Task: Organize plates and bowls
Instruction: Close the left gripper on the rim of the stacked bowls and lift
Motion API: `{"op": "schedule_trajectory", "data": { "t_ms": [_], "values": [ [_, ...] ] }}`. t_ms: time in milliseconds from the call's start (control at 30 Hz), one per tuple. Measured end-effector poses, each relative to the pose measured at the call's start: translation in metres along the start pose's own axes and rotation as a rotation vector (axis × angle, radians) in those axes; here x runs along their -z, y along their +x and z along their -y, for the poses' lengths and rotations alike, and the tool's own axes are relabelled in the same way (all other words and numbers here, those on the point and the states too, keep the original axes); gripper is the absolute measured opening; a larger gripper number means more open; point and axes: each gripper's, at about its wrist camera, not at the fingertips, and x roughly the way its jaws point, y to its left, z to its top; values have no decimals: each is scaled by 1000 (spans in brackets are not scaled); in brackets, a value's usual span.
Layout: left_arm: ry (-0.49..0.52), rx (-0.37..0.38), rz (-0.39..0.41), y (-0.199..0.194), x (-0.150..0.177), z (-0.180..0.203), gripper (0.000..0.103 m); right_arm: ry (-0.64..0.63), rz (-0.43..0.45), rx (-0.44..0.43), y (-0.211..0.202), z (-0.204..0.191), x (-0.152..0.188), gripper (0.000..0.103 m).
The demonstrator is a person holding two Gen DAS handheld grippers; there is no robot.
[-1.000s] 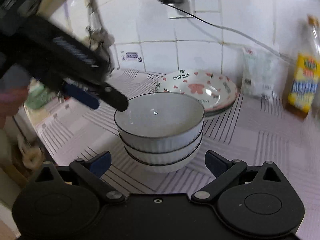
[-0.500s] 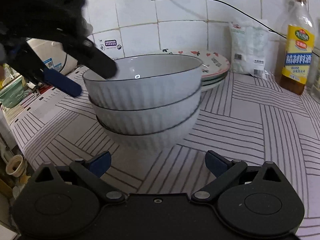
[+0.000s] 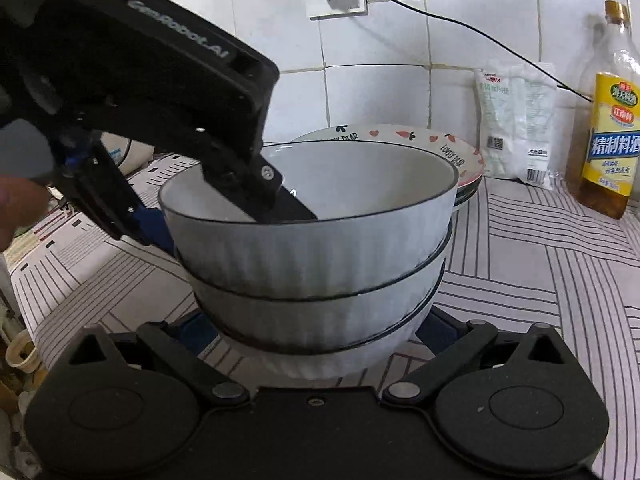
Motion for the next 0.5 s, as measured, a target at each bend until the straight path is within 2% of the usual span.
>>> {"op": "schedule_trajectory", "data": {
  "t_ms": [167, 333, 500],
  "values": [
    [31, -18, -7, 9, -1, 0, 44, 11, 3, -39, 2, 5, 1, 103],
    [15, -28, 5, 7, 2, 1, 44, -7, -12, -31, 2, 2, 0, 103],
    [32, -84, -21, 3, 4, 12, 44, -5, -50, -40, 5, 2, -6, 103]
  ]
}}
